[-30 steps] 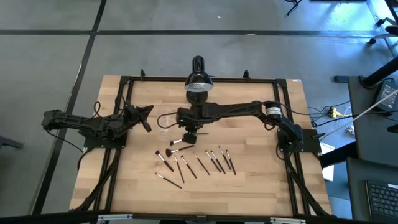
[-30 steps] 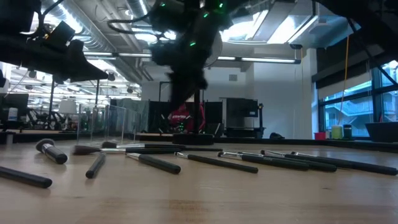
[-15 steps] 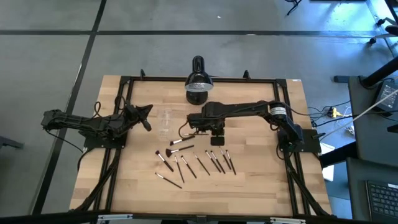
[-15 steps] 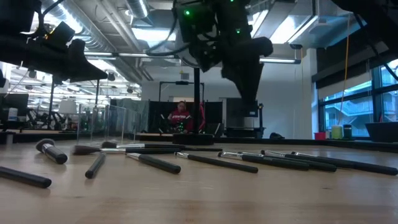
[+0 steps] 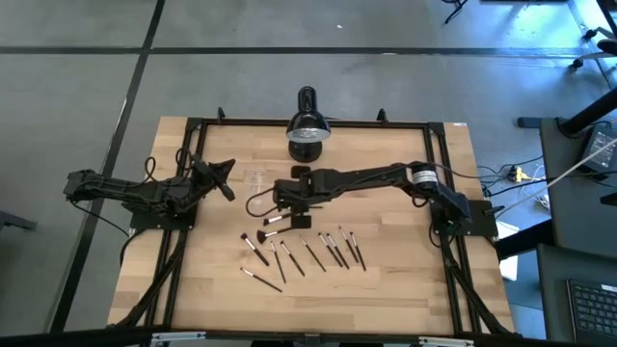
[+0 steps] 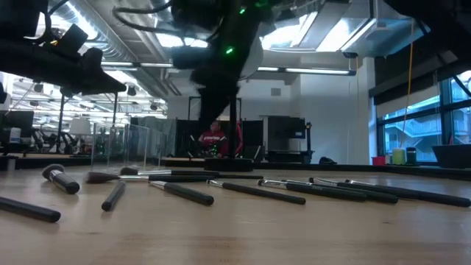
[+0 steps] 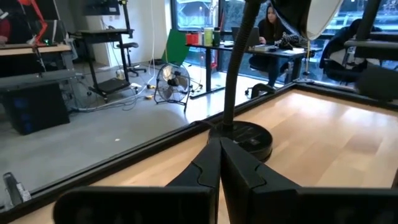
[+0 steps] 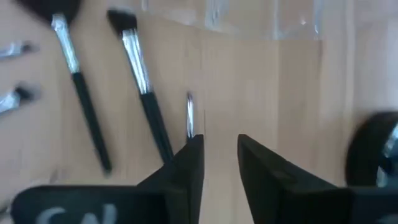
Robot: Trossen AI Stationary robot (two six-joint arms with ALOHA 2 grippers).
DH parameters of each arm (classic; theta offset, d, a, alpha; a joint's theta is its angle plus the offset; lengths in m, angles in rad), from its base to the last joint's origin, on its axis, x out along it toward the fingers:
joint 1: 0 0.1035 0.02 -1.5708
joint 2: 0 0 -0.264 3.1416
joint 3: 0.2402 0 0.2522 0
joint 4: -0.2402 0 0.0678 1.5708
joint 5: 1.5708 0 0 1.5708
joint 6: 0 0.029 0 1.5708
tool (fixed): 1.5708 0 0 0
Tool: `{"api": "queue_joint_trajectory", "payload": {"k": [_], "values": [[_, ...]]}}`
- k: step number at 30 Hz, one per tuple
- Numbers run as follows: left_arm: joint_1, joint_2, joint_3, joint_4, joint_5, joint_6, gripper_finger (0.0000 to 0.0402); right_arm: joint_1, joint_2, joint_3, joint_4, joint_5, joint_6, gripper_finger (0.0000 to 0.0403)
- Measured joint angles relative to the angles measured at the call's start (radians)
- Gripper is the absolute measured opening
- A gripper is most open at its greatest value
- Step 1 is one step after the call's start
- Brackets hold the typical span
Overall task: Sort items
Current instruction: Put the eye liner brush into the transparent organizer
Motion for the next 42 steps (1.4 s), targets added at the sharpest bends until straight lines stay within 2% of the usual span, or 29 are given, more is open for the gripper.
{"api": "queue_joint_trajectory", "payload": {"k": [5, 10, 16, 20, 37, 42], "values": [[0.0, 0.008, 0.0, 0.002, 0.007, 0.001, 0.0006, -0.01, 0.058, 0.0, 0.013, -0.019, -0.006, 0.0087], [0.0, 0.015, 0.0, -0.003, 0.023, -0.018, 0.0006, -0.013, 0.078, 0.0, 0.026, -0.027, -0.034, 0.0107], [0.0, 0.015, 0.0, -0.005, 0.087, -0.053, 0.0006, -0.047, 0.091, 0.0, 0.04, -0.189, -0.035, 0.0136], [0.0, 0.015, 0.0, -0.012, 0.096, -0.066, 0.0006, -0.062, 0.09, 0.0, 0.042, -0.205, -0.034, 0.0142], [0.0, 0.016, 0.0, -0.024, 0.081, -0.069, 0.0006, -0.079, 0.149, 0.004, 0.034, -0.21, -0.033, 0.0133], [0.0, 0.015, 0.0, -0.024, 0.079, -0.061, 0.0006, -0.079, 0.15, 0.005, 0.022, -0.209, -0.012, 0.0102]]}}
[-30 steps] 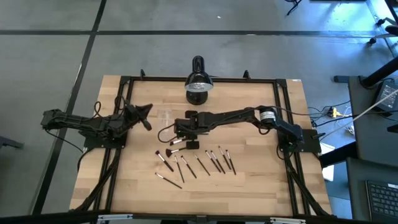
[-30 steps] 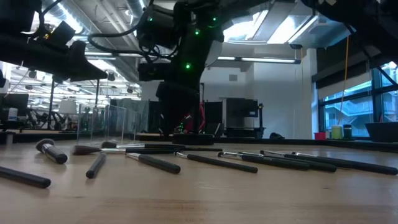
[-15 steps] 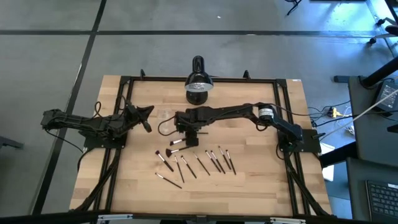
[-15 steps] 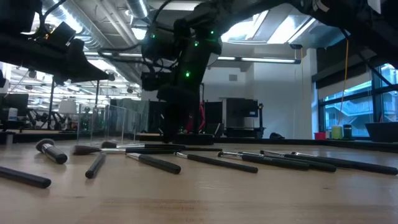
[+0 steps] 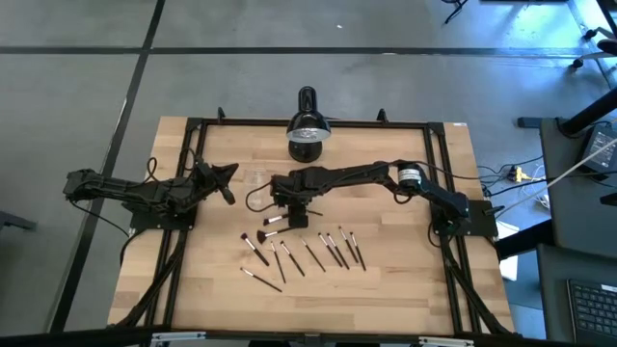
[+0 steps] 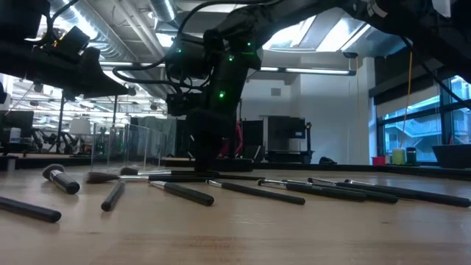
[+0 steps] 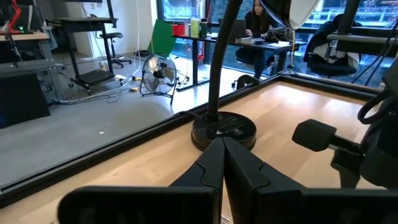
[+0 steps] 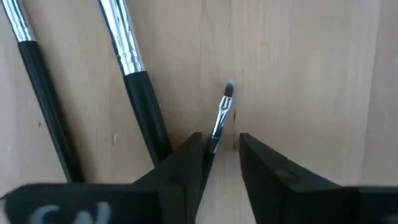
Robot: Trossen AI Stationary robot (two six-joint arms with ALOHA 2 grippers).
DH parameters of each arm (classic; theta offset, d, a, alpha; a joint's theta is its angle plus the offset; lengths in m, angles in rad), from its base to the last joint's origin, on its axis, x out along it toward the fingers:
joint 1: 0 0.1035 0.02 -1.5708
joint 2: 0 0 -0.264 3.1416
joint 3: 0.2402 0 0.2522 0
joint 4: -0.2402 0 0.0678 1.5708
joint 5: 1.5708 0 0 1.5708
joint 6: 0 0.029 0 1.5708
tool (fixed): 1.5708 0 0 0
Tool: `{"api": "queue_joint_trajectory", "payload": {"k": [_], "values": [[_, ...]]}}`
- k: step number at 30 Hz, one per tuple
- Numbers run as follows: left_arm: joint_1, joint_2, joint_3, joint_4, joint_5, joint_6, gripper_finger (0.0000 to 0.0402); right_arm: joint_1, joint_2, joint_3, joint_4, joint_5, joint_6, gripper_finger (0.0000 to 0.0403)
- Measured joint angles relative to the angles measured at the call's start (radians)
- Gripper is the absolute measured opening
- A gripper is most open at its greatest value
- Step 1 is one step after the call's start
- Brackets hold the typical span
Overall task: Sort items
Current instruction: Put the eye liner brush into the transparent organizer
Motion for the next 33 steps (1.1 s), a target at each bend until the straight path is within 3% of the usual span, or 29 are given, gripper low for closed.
{"api": "queue_joint_trajectory", "payload": {"k": [7, 11, 20, 33], "values": [[0.0, 0.0, 0.0, 0.0, -0.008, 0.002, 0.0006, -0.001, 0.0, -0.001, -0.029, -0.001, 0.016, 0.0029], [0.0, 0.0, 0.0, 0.0, -0.008, 0.003, 0.0006, -0.003, 0.0, -0.002, -0.033, -0.02, 0.026, 0.0008], [0.0, 0.0, 0.0, 0.0, -0.008, 0.011, 0.0006, -0.005, 0.0, -0.003, -0.036, -0.03, 0.046, 0.0029], [0.0, 0.0, 0.0, -0.043, 0.016, 0.01, 0.0006, -0.005, -0.119, -0.006, 0.068, -0.031, 0.112, 0.0014]]}}
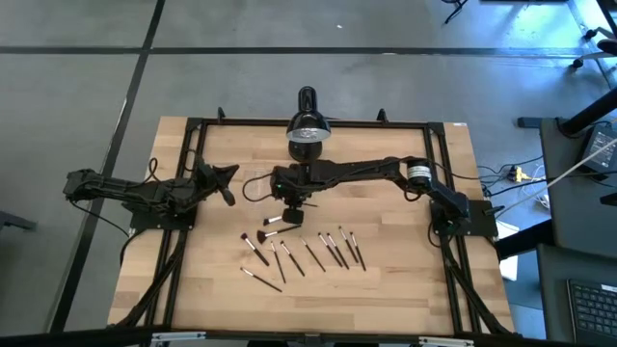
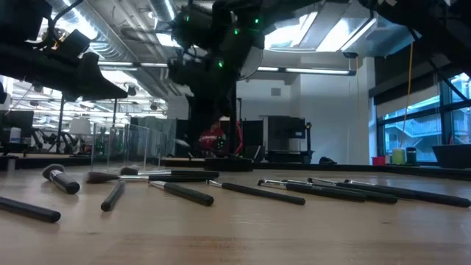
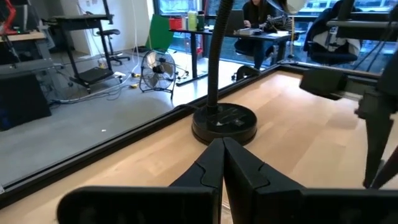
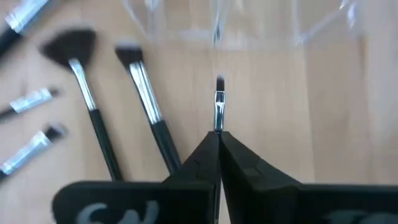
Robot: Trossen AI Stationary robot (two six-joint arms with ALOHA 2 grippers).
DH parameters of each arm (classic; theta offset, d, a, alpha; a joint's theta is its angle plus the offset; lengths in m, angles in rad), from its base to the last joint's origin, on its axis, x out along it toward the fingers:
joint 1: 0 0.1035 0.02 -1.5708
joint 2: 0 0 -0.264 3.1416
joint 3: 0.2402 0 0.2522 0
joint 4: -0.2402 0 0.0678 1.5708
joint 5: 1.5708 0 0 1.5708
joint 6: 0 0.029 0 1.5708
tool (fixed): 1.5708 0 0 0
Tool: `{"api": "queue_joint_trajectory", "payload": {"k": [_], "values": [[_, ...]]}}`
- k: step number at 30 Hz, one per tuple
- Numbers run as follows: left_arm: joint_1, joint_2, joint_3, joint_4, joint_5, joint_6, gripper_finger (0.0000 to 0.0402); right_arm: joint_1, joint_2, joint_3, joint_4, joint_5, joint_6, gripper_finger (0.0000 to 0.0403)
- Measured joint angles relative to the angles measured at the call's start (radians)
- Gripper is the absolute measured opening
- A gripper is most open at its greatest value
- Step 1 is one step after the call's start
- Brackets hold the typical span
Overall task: Sort items
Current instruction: Put the eye liner brush into the transparent organizer
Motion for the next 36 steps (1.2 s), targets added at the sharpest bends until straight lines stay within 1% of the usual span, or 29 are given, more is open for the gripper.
{"api": "queue_joint_trajectory", "payload": {"k": [2, 6, 14, 17, 20, 24, 29, 32, 36], "values": [[0.0, 0.0, 0.0, 0.0, 0.018, -0.001, 0.0006, 0.0, -0.008, -0.001, 0.009, 0.0, 0.001, 0.0015], [0.0, 0.0, 0.0, 0.001, 0.036, -0.002, 0.0006, 0.004, -0.027, -0.002, 0.081, 0.0, 0.004, 0.0015], [0.0, 0.0, 0.0, 0.001, 0.045, -0.009, 0.0006, 0.017, -0.03, 0.0, 0.205, 0.0, 0.008, 0.0016], [0.0, 0.0, 0.0, 0.001, 0.052, -0.01, 0.0006, 0.017, -0.03, 0.0, 0.205, 0.001, 0.001, 0.0016], [0.0, 0.0, 0.0, 0.003, 0.08, -0.013, 0.0006, 0.017, -0.03, 0.0, 0.128, 0.006, 0.0, 0.0016], [0.0, 0.0, 0.0, 0.005, 0.115, -0.026, 0.0006, 0.015, -0.03, 0.0, -0.047, 0.008, -0.003, 0.0016], [0.0, 0.0, 0.0, 0.005, 0.11, -0.03, 0.0006, 0.016, -0.03, 0.0, -0.229, 0.019, -0.053, 0.0017], [0.0, 0.0, 0.0, 0.005, 0.093, -0.047, 0.0006, 0.026, -0.03, 0.002, -0.322, 0.083, -0.116, 0.0017], [0.0, 0.0, 0.0, 0.005, 0.065, -0.051, 0.0006, 0.064, -0.03, 0.017, -0.498, 0.216, -0.154, 0.0017]]}}
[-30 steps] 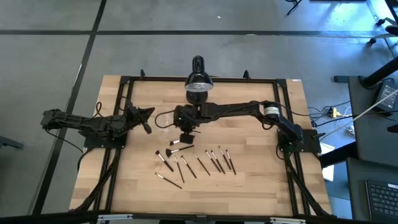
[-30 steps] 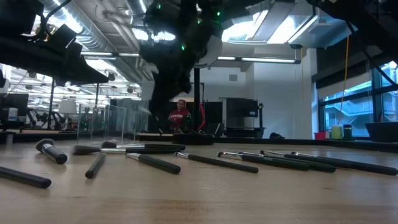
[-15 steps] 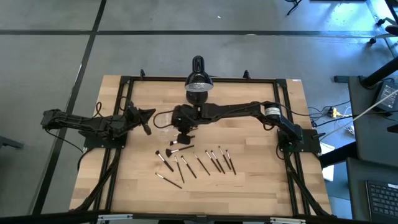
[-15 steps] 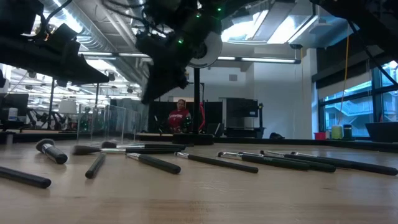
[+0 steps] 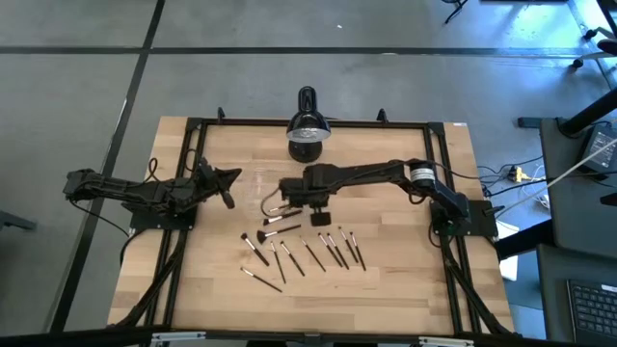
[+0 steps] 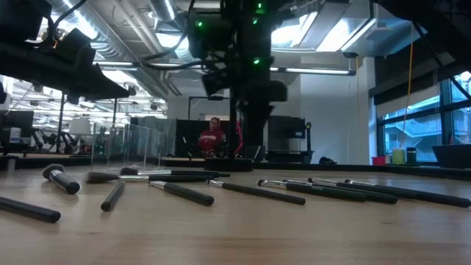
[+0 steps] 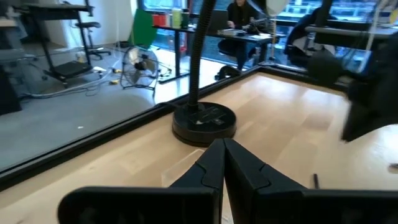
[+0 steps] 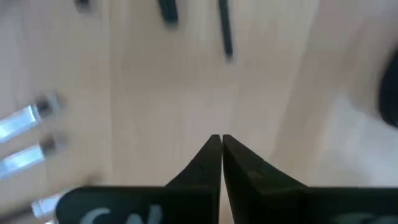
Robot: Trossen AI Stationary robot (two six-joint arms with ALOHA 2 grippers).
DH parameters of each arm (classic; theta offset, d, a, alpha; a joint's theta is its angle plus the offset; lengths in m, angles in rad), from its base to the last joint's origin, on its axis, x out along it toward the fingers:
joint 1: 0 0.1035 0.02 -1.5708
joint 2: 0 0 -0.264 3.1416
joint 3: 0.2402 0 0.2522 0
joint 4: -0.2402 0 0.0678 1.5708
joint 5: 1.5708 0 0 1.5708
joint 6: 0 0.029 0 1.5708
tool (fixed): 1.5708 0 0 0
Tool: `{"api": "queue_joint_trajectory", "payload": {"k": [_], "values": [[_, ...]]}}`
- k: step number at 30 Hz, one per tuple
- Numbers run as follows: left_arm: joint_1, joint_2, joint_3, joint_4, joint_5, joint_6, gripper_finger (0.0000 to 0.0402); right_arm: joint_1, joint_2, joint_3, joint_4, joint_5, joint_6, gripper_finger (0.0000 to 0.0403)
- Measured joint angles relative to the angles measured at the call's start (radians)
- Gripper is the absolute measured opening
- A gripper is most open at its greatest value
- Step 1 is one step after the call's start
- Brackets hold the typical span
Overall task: Sort items
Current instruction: Put the eye liner brush into the transparent organizer
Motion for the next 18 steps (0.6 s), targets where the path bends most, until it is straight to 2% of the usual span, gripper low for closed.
{"api": "queue_joint_trajectory", "payload": {"k": [6, 10, 13, 18], "values": [[0.0, 0.0, 0.0, 0.017, -0.081, 0.032, 0.0006, 0.061, -0.001, 0.13, -0.153, 0.152, -0.008, 0.0017], [0.0, 0.0, 0.0, 0.027, -0.092, 0.05, 0.0006, 0.065, 0.002, 0.283, -0.209, 0.142, -0.023, 0.0028], [0.0, 0.0, 0.0, 0.028, -0.092, 0.052, 0.0006, 0.028, 0.012, 0.377, -0.26, 0.079, -0.001, 0.0061], [0.0, 0.0, 0.0, 0.029, -0.091, 0.052, 0.0006, -0.054, 0.042, 0.379, -0.277, 0.046, 0.046, 0.0132]]}}
